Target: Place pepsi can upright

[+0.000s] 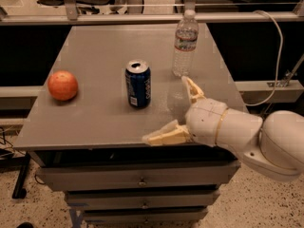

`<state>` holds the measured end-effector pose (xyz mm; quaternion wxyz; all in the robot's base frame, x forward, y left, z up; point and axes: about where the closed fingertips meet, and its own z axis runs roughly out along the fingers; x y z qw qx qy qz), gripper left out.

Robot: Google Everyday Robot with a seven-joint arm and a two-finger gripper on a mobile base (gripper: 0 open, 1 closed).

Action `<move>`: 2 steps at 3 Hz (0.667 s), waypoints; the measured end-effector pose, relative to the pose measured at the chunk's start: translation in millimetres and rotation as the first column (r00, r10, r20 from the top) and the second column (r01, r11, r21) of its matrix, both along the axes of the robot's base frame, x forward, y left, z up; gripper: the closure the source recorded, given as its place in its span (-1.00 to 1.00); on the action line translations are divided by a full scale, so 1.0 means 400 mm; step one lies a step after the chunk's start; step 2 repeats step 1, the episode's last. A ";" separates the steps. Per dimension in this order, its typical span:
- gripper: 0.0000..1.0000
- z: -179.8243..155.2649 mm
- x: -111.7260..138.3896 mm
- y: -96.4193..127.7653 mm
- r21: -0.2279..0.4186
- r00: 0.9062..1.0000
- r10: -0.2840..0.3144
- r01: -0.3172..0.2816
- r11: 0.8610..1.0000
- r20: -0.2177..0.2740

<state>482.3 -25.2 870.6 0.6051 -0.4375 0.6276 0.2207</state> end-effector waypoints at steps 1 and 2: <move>-1.00 0.001 -0.010 -0.063 -0.003 0.999 -0.051 0.051 0.999 0.005; -1.00 0.001 -0.010 -0.063 -0.003 0.999 -0.051 0.051 0.999 0.005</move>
Offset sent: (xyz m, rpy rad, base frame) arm 0.0000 0.0000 0.0000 0.0000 0.0000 0.0000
